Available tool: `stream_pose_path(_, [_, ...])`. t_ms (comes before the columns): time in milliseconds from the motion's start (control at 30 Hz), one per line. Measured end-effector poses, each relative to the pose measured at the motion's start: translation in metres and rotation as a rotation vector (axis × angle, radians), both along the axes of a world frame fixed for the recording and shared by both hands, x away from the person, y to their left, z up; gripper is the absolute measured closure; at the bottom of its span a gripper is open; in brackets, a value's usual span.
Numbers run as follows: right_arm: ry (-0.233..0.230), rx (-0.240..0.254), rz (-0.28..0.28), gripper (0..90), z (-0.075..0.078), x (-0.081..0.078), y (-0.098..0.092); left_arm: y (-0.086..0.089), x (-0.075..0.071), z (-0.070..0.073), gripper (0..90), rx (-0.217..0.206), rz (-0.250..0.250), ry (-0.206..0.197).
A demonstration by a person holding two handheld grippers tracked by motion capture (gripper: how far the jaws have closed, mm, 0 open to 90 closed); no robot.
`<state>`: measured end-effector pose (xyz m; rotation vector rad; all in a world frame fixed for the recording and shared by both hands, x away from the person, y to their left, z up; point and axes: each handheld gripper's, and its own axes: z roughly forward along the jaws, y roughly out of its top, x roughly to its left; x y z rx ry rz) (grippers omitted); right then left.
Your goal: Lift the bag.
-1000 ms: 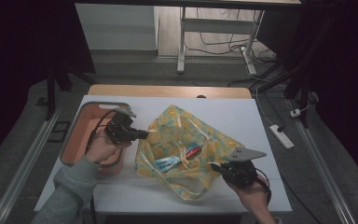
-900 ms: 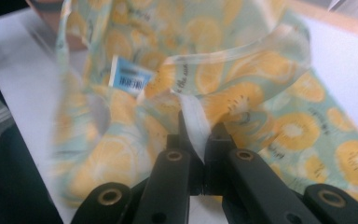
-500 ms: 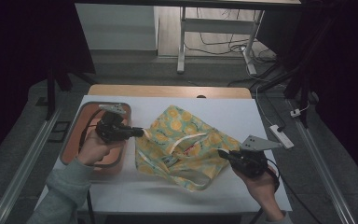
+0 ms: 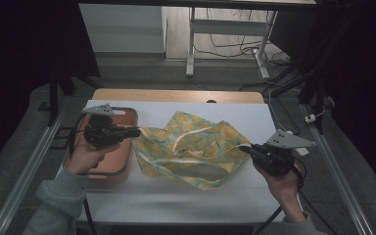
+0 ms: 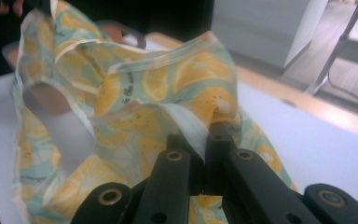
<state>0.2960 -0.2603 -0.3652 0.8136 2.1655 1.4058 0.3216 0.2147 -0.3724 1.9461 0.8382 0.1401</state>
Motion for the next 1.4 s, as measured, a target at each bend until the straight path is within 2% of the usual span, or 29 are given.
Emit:
stream_pose_path(100, [-0.036,0.027,-0.016,88.8,0.013,-0.001,-0.007,0.008,-0.009,0.011,89.5,-0.018,0.014,-0.039])
stream_pose_path(267, [-0.056,0.056,-0.026,88.8,0.029,0.002,-0.011,0.016,-0.015,0.019,89.6,-0.091,0.011,-0.062])
stream_pose_path(400, [-0.086,0.067,-0.025,88.8,0.039,0.004,-0.010,0.020,-0.018,0.026,89.5,-0.126,0.013,-0.093])
stream_pose_path(467, [-0.113,0.084,-0.028,88.8,0.047,0.002,-0.012,0.024,-0.023,0.035,89.5,-0.166,0.010,-0.124])
stream_pose_path(567, [-0.161,0.115,-0.039,88.9,0.063,0.000,-0.016,0.026,-0.032,0.051,89.5,-0.184,0.008,-0.179])
stream_pose_path(633, [-0.188,0.131,-0.046,88.9,0.073,0.000,-0.018,0.027,-0.034,0.061,89.6,-0.200,0.005,-0.200])
stream_pose_path(733, [-0.216,0.135,-0.061,88.9,0.086,0.004,-0.017,0.027,-0.031,0.068,89.6,-0.219,0.013,-0.212])
stream_pose_path(833, [-0.224,0.139,-0.069,88.9,0.088,0.013,-0.015,0.027,-0.024,0.068,89.5,-0.253,0.004,-0.201])
stream_pose_path(933, [-0.193,0.148,-0.093,88.9,0.084,0.027,-0.018,0.022,-0.012,0.060,89.5,-0.235,0.019,-0.174])
stream_pose_path(1067, [-0.124,0.123,-0.124,88.8,0.070,0.049,-0.020,0.012,0.008,0.043,89.5,-0.173,0.046,-0.121])
stream_pose_path(1100, [-0.102,0.112,-0.131,88.8,0.065,0.055,-0.020,0.009,0.016,0.035,89.5,-0.160,0.050,-0.095])
stream_pose_path(1233, [-0.018,0.081,-0.163,88.8,0.041,0.078,-0.021,0.001,0.040,0.009,89.5,-0.111,0.069,-0.021])
stream_pose_path(1400, [0.101,0.045,-0.192,88.8,0.000,0.108,-0.022,-0.007,0.062,-0.021,89.4,-0.067,0.098,0.054])
